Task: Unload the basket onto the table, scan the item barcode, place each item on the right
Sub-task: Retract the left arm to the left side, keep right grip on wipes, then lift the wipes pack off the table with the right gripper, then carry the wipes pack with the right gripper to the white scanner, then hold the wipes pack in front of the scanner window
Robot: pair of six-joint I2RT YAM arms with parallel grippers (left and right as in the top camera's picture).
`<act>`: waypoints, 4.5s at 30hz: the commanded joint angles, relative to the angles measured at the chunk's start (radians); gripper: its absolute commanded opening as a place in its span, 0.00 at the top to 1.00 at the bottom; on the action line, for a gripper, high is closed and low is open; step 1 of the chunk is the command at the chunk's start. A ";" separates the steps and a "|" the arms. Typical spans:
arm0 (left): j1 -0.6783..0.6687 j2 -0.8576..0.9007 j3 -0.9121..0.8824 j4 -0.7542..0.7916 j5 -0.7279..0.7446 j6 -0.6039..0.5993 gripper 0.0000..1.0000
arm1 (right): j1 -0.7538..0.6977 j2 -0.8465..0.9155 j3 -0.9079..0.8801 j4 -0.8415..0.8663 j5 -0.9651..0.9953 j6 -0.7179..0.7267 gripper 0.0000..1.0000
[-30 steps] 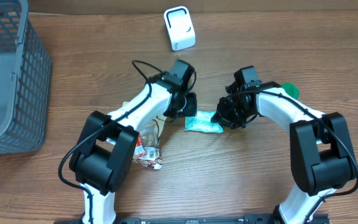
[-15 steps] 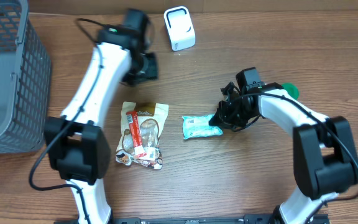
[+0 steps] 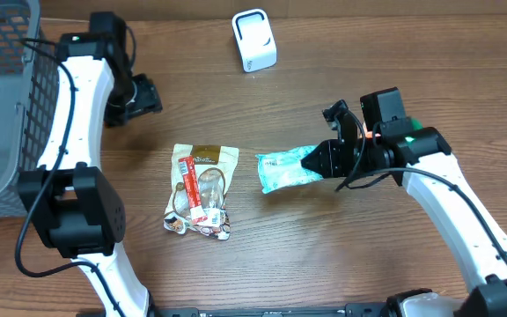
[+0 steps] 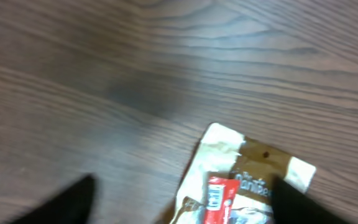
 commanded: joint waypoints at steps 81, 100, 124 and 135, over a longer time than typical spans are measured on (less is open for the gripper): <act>0.026 0.002 -0.007 -0.002 -0.013 0.026 0.00 | -0.006 -0.050 0.172 -0.024 0.004 -0.026 0.97; 0.026 0.002 -0.007 -0.002 -0.013 0.026 0.00 | 0.105 0.053 0.499 0.309 0.597 -0.406 0.96; 0.026 0.002 -0.007 -0.002 -0.013 0.026 0.00 | 0.294 0.766 0.499 1.302 1.332 -1.195 0.96; 0.026 0.002 -0.007 -0.002 -0.013 0.026 0.00 | 0.302 0.795 0.499 1.550 1.304 -1.211 0.96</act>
